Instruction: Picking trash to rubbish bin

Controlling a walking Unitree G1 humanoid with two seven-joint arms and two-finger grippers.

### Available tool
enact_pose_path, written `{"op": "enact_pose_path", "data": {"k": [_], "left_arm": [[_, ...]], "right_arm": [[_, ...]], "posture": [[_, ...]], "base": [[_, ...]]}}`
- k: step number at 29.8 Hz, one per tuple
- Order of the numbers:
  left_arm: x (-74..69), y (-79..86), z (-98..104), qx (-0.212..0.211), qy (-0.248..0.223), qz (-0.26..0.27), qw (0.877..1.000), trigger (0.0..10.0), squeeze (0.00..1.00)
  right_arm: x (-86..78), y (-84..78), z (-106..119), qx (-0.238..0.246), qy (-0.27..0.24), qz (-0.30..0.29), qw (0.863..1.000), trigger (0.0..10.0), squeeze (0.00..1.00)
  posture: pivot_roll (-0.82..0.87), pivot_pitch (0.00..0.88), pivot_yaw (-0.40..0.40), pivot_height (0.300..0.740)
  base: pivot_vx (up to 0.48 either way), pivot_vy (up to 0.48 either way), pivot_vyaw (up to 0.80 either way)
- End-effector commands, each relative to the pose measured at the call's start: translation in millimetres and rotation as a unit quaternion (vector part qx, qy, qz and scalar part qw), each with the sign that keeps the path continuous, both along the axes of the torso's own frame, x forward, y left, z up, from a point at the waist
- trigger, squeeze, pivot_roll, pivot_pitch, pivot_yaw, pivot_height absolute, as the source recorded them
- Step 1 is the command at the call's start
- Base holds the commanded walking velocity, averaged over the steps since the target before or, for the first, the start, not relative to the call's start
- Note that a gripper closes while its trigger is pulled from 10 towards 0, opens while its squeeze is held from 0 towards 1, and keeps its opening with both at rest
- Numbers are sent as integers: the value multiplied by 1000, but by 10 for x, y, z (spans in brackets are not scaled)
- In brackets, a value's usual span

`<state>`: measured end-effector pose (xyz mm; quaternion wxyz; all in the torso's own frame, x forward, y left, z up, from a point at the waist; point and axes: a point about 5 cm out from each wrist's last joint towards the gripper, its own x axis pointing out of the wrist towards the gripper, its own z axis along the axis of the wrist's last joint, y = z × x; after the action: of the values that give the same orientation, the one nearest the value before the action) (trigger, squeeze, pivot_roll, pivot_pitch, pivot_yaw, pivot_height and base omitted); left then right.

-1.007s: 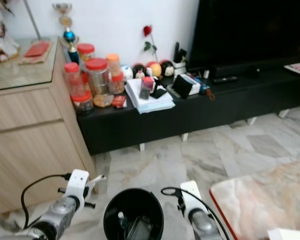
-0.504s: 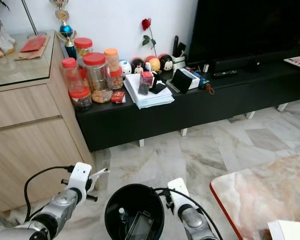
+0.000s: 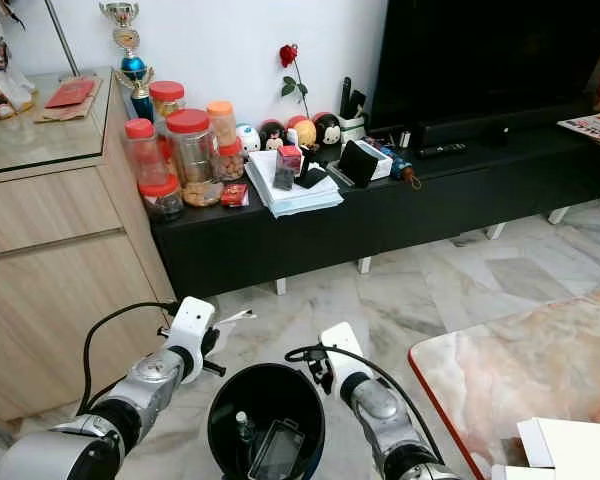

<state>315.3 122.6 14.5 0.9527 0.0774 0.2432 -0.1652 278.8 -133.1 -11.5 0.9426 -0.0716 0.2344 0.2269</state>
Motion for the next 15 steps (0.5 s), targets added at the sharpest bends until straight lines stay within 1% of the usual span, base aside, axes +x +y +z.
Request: {"op": "enact_pose_path", "data": {"k": [1,2,9,11,12,15], "left_arm": [[40,-17,46,2,-7,-8,1000,10000,0],[33,-36,41,-1,-7,-11,1000,10000,0],[19,-69,30,-9,-3,-15,1000,10000,0],[17,-78,27,-10,-2,-14,1000,10000,0],[11,-85,20,-16,1,-12,1000,10000,1000],[-1,-97,9,-24,5,-11,1000,10000,1000]], "right_arm": [[74,21,83,6,-20,5,1000,10000,0],[77,16,94,6,-26,8,1000,10000,0],[71,10,116,15,-35,17,999,10000,0],[73,9,125,6,-42,21,999,10000,0],[74,15,129,9,-43,20,999,10000,0],[74,22,134,13,-45,19,999,10000,0]], "posture": [[136,6,-11,740],[131,23,-15,740],[122,51,-24,740],[119,58,-25,740],[116,65,-25,740],[114,72,-26,740]], "base": [[0,0,0],[0,0,0],[0,0,0],[0,0,0],[0,0,0],[0,0,0]]}}
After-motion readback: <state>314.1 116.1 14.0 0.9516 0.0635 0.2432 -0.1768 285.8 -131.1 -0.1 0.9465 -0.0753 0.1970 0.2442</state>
